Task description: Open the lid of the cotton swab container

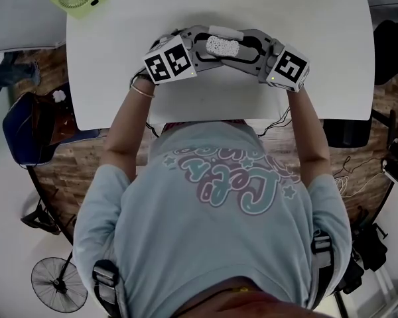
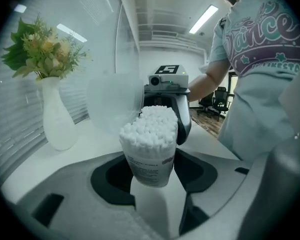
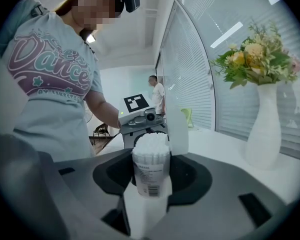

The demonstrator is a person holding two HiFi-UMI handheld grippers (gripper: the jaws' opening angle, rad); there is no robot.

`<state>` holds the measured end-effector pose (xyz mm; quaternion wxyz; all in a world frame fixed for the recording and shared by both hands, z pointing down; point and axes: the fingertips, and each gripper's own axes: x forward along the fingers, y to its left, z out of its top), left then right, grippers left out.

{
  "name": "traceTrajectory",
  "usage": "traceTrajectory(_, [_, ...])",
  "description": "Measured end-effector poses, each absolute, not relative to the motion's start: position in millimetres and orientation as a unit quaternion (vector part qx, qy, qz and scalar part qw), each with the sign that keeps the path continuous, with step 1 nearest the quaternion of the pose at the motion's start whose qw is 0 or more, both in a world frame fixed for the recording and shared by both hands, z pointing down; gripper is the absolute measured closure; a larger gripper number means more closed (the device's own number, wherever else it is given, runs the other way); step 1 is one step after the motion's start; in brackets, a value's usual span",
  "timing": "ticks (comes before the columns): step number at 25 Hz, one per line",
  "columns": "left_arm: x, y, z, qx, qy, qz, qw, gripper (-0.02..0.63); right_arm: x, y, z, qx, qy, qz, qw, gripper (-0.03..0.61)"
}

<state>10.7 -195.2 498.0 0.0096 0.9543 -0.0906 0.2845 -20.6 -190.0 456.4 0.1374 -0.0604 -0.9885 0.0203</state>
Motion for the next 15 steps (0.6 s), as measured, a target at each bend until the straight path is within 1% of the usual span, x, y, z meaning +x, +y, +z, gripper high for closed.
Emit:
traceTrajectory(6, [6, -200, 524, 0.941, -0.098, 0.324, 0.015, 0.383, -24, -194, 478, -0.066, -0.985, 0.017, 0.160, 0.383])
traceTrajectory(15, [6, -201, 544, 0.928, -0.094, 0.360, 0.017, 0.382, -23, -196, 500, -0.073, -0.982, 0.029, 0.173, 0.382])
